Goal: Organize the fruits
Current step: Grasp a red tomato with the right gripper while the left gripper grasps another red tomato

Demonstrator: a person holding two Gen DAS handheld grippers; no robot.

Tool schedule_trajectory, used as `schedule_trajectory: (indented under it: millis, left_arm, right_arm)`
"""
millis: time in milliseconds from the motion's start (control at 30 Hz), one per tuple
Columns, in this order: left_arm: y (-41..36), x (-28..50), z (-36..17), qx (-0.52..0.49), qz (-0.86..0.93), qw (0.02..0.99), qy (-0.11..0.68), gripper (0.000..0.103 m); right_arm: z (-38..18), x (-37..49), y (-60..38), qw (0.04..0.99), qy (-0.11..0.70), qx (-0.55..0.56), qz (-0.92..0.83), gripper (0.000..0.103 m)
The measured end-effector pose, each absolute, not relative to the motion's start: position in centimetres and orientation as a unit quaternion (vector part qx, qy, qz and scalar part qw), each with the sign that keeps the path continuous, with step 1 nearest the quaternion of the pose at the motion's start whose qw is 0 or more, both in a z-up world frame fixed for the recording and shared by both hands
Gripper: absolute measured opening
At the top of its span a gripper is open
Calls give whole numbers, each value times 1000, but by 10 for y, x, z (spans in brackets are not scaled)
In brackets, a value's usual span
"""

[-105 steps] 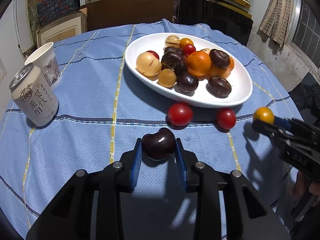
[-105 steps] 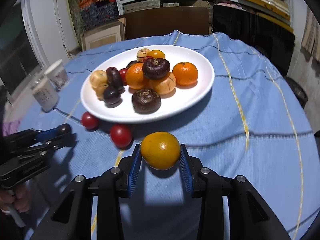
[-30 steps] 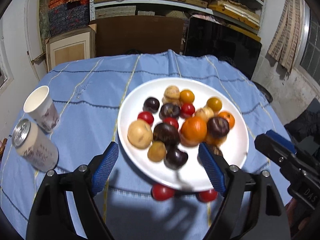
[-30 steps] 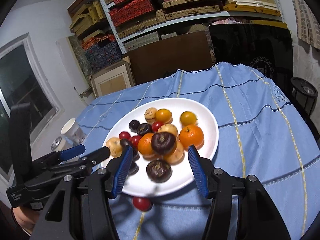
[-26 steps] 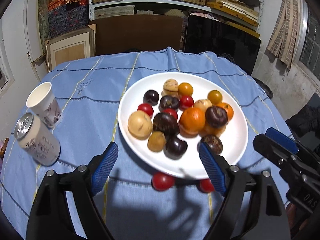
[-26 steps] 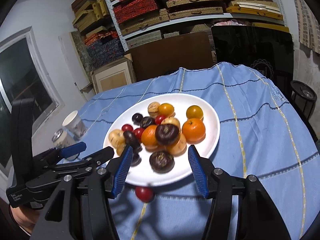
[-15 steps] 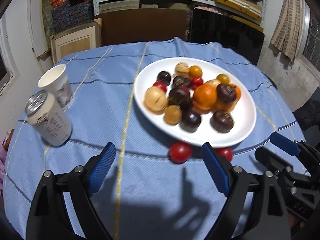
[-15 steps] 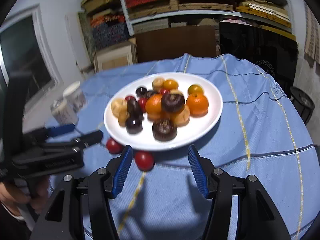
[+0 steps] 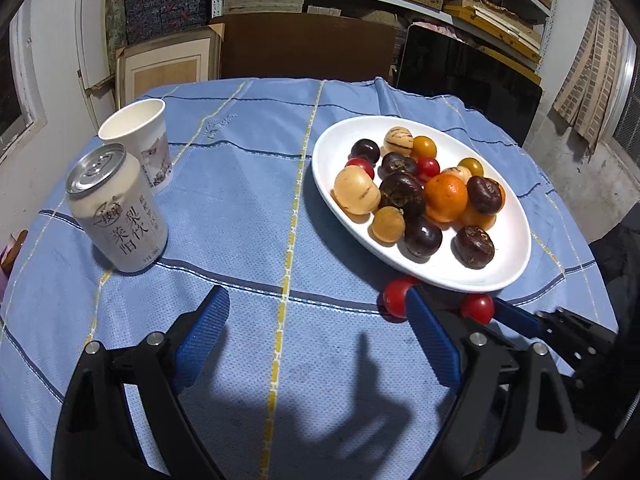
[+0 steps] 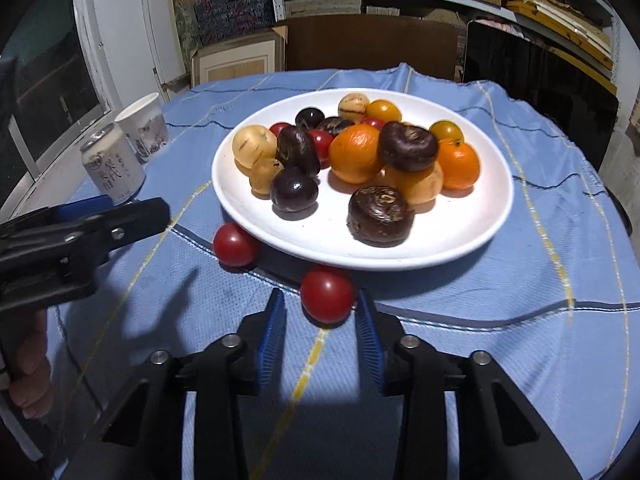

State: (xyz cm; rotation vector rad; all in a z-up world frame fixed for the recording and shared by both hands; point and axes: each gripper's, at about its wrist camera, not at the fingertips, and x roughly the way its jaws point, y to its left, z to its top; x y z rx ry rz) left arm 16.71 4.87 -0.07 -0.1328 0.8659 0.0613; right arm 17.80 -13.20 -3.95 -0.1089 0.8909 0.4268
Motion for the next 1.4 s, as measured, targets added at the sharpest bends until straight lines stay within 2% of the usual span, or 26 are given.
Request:
schedule_trajectory:
  millis: [33,67,467,733,967,1300,1367,1400]
  left_arm:
    - [48,167,-1,-65,26,904,421,87]
    - [46,168,-2,-64,23,904,421,87]
    - [21,175,-23,-26,8,899,436,87]
    - [4,174,-27,5,-2,903,429,87]
    - [-6,179,-31,18,-8,899,437,75]
    - [-31,197,-37,36,-8,893,449,72]
    - [-34,202,-40,38,-13,889,455,64]
    - [-34,204,-41,37,-12,887,459,64]
  right_arm:
    - [-41,180,-130,880,427,-54,200,31]
    - [-43,181,-129,880,428,-56,198,30]
    - [-31,166,-172,881,414,26,228,29]
    - [-24,165,-178,885,410,21,222,29]
    - [-23,167,-183,891,405,18,203,29]
    - [-21,167,-184,890,406,22,206,29]
    - [-20,166,-184,890,405,23,208,29]
    - [-19,165,-184,890,404,24,209,29]
